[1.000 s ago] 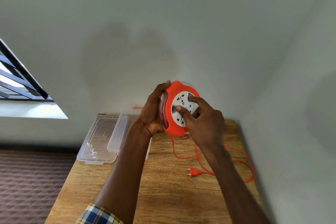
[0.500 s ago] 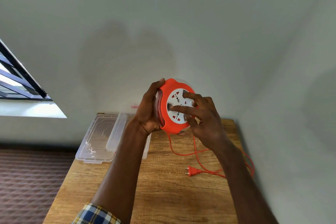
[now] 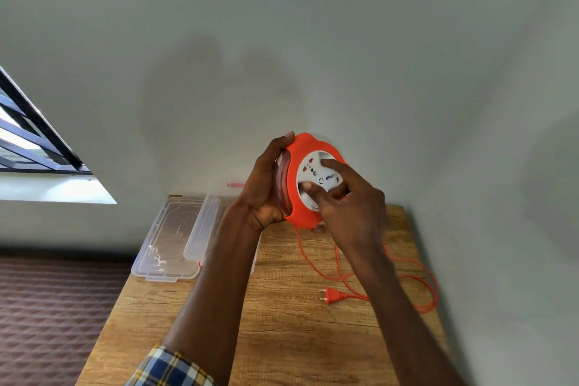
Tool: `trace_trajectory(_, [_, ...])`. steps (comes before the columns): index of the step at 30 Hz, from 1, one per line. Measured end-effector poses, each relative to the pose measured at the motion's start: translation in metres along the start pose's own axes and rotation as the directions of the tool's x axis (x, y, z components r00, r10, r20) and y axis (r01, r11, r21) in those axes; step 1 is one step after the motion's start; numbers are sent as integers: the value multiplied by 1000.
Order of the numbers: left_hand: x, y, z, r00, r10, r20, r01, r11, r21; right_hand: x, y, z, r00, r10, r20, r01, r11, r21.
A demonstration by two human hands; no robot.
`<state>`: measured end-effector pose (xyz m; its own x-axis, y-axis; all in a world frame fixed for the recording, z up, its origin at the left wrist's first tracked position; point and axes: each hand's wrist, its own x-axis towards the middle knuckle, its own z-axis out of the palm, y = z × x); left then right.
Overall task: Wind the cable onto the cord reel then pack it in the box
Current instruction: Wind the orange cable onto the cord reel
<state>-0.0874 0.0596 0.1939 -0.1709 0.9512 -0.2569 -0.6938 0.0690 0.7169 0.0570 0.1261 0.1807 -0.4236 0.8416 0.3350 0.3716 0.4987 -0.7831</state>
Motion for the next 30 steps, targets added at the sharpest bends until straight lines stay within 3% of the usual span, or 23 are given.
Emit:
trace_trajectory(2, [2, -1, 1, 1000, -5, -11, 5, 1000, 8, -1, -6, 3, 996, 77, -43, -78, 997, -11])
trace_trajectory(3, [2, -2, 1, 1000, -4, -15, 4, 1000, 7, -1, -5, 3, 997, 44, -56, -47, 998, -51])
trace_trajectory(6, [0, -1, -1, 1000, 4, -3, -4, 1000, -11, 3, 7, -4, 985, -168, -45, 159, 975, -158])
trace_trajectory(9, [-2, 1, -2, 1000, 18, -19, -18, 1000, -22, 10, 24, -8, 928, -364, 76, 371, 915, -159])
trace_trajectory(12, [-2, 1, -2, 999, 21, -45, -21, 1000, -4, 13, 31, -8, 880, -435, 188, 463, 875, -142])
trace_trajectory(15, [-3, -1, -6, 999, 9, -43, -9, 1000, -7, 14, 31, -7, 878, -407, 252, 451, 880, -149])
trace_trajectory(20, [-2, 0, -9, 1000, 8, -18, -7, 999, 32, 7, 26, -5, 919, -363, 156, 389, 901, -193])
trace_trajectory(26, [0, -4, 2, 1000, 16, 17, -16, 1000, -15, 0, 0, 0, 999, -6, -44, 0, 991, -136])
trace_trajectory(28, [0, -5, 4, 1000, 19, 20, -18, 1000, -20, 1, 0, 0, 997, -37, -72, 24, 983, -182])
trace_trajectory(30, [-1, -3, 5, 999, 23, 24, -22, 999, -39, 3, 4, -4, 985, -158, -68, 143, 972, -186])
